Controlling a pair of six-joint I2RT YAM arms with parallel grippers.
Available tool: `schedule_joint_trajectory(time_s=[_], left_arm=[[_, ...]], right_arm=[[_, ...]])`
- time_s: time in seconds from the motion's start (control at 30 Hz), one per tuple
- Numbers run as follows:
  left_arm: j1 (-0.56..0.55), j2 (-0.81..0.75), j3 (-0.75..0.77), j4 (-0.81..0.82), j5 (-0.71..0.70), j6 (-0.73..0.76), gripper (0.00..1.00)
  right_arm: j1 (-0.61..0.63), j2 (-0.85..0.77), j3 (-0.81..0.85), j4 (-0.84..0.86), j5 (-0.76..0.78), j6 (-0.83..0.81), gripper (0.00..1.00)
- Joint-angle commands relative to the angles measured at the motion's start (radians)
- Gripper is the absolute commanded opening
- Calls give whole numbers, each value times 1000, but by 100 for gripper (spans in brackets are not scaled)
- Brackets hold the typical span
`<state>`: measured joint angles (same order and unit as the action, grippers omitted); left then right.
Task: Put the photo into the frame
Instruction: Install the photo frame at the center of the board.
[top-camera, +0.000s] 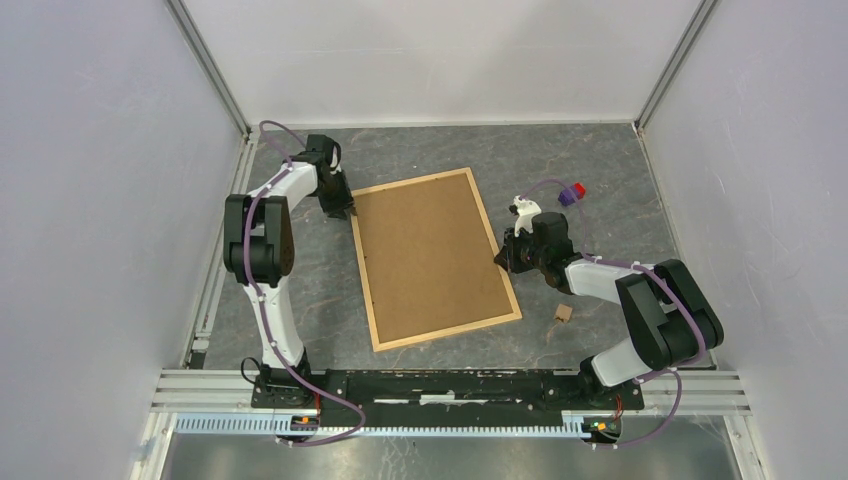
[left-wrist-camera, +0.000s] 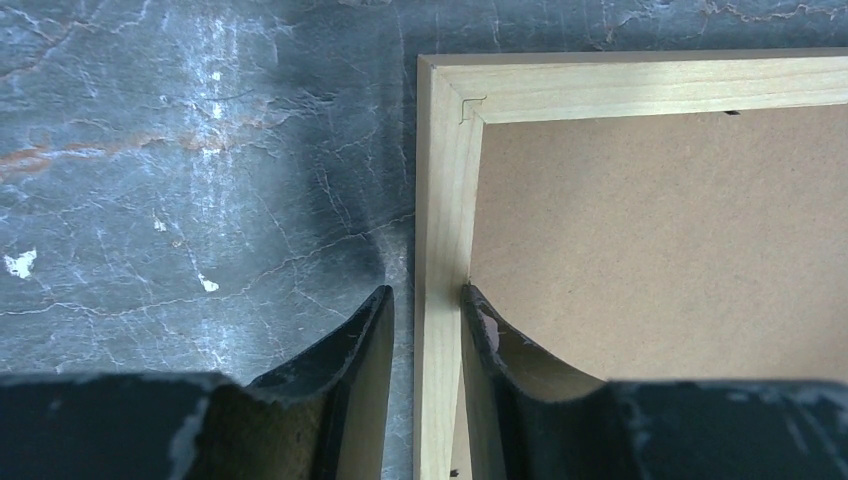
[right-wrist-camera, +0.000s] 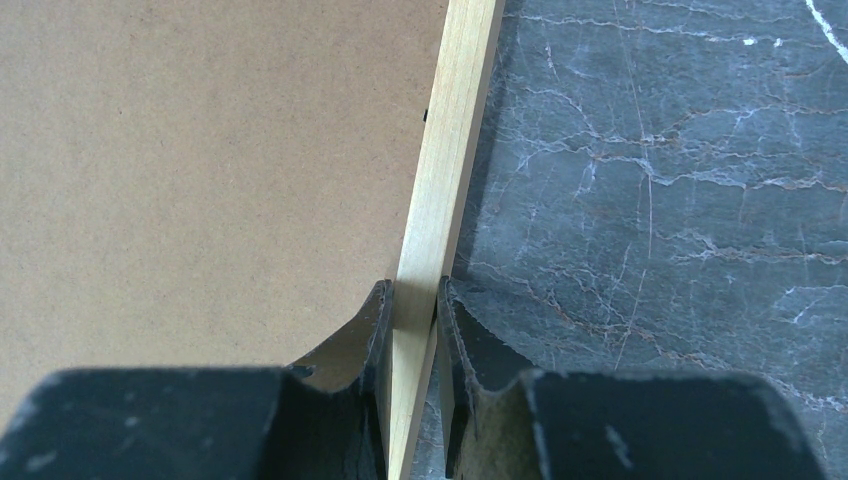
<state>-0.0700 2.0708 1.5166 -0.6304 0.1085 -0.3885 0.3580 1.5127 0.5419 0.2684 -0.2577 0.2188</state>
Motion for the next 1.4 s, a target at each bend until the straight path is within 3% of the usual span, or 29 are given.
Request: schedule_joint_trajectory(time_s=[0.0, 1.13, 1.37], left_arm=[[2, 79, -14, -62, -139, 56, 38], [-9, 133, 69, -122, -113, 56, 47], [-16, 137, 84, -133, -76, 66, 59]], right_arm=[[16, 20, -42, -143, -57, -21, 0], [15, 11, -45, -144, -52, -21, 0], [16, 11, -45, -143, -52, -22, 0]])
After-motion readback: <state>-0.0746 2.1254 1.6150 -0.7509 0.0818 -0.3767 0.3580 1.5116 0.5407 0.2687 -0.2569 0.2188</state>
